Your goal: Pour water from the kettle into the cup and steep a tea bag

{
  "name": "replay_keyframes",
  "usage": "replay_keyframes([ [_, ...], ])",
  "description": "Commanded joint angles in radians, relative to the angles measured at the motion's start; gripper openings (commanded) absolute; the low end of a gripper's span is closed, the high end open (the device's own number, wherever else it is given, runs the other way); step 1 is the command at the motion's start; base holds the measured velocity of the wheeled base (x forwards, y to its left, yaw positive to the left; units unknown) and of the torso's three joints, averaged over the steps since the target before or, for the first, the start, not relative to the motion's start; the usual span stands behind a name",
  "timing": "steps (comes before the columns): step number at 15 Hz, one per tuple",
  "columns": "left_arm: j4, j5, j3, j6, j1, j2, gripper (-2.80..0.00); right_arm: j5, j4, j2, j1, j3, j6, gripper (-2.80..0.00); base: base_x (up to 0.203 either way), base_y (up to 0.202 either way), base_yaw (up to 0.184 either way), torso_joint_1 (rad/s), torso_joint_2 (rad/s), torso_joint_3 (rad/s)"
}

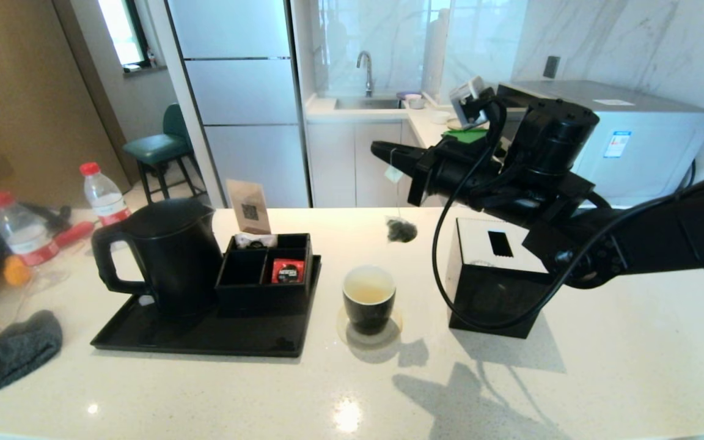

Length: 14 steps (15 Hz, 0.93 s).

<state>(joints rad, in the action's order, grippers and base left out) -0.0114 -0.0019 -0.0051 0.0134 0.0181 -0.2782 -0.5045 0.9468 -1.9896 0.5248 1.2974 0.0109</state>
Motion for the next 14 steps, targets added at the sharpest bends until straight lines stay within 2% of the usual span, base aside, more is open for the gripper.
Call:
replay_keyframes([
  [1,-0.007,-0.01,0.0,0.027,-0.005,0.147,-2.8,-0.003,0.007,-0.002,0.002,-0.001,0.0,-2.8,0.0,0.0,0.0,0.0,0.0,0.0],
  [4,-0.006,-0.031,0.003,0.099,-0.018,0.278,-2.8,-0.005,0.007,-0.007,0.004,0.0,0.0,-2.8,0.0,0.0,0.0,0.0,0.0,0.0],
  [10,0.002,-0.029,0.005,0.122,-0.018,0.278,-2.8,-0.005,0.009,-0.015,0.006,0.004,0.0,-2.8,0.0,0.0,0.0,0.0,0.0,0.0],
  [14,0.001,-0.026,0.005,0.099,-0.018,0.278,-2.8,-0.005,0.009,-0.02,0.006,0.005,0.001,-2.8,0.0,0.0,0.0,0.0,0.0,0.0],
])
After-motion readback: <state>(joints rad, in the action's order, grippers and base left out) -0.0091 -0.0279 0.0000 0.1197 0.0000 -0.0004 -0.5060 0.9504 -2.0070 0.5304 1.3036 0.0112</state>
